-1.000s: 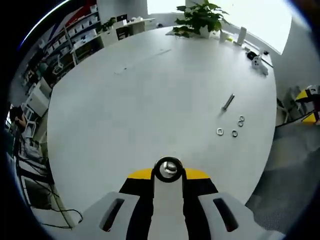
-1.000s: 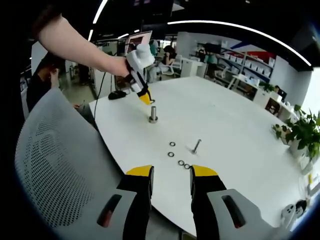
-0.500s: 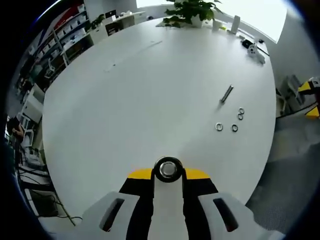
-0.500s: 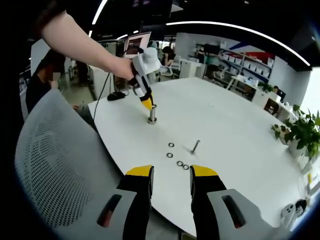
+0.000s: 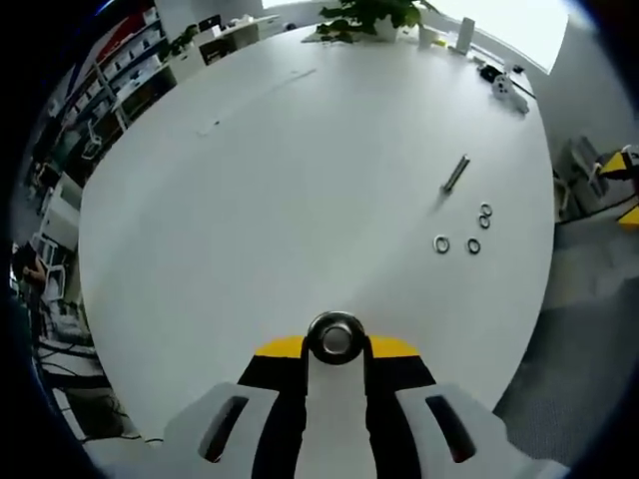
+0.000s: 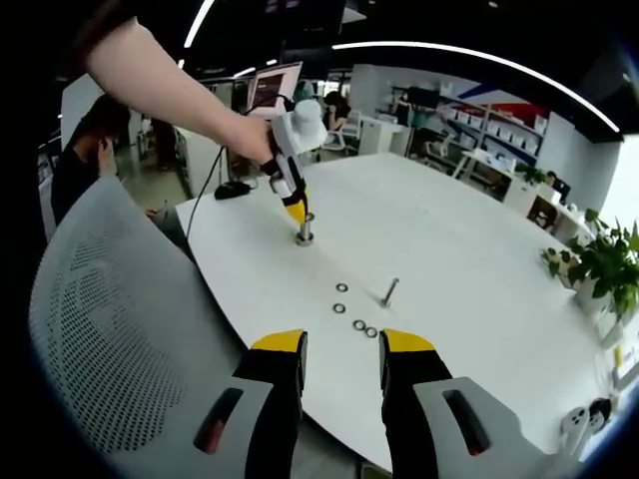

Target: Place the washer onto the threaded stud by aligning its center hole with the stud, sliding it down to the base, and recovering from edge contact or off-axis alignment until the washer reaches the visible bottom stop.

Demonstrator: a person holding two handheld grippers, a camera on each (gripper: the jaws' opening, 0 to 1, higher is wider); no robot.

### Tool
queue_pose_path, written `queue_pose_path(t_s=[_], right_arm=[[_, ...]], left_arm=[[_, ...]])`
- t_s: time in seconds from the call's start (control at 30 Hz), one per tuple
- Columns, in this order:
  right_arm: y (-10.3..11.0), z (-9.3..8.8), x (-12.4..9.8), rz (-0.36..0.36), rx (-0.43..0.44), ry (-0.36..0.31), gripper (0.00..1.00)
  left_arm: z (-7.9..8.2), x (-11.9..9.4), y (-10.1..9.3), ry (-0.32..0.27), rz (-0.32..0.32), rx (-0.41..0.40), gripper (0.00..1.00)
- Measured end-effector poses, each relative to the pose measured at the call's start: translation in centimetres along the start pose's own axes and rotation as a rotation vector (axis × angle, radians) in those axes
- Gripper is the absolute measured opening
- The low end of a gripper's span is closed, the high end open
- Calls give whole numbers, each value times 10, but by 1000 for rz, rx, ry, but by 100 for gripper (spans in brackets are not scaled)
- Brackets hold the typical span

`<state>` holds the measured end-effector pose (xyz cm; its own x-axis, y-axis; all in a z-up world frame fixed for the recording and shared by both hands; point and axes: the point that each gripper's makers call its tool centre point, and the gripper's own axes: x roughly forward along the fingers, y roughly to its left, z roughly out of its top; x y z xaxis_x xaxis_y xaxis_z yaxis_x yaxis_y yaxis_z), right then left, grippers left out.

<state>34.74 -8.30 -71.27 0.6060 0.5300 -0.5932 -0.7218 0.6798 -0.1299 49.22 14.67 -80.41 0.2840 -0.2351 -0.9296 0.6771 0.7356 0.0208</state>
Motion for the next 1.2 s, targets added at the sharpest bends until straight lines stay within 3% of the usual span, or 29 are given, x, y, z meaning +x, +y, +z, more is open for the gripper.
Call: queue_pose_path(t_s=[0.33, 0.63, 1.0, 1.2], right_arm=[[1, -1, 1, 8, -6, 6, 31], [3, -1, 1, 15, -9, 2, 31], [0, -3, 1, 3, -9, 15, 31], [0, -5, 2, 1, -4, 26, 31]], left_arm=[[-10, 28, 0, 57, -6, 4, 19], [-16, 36, -3, 91, -8, 4, 19], [-18, 40, 0, 90, -40, -33, 22], [-8, 25, 0, 12, -31, -72, 30]])
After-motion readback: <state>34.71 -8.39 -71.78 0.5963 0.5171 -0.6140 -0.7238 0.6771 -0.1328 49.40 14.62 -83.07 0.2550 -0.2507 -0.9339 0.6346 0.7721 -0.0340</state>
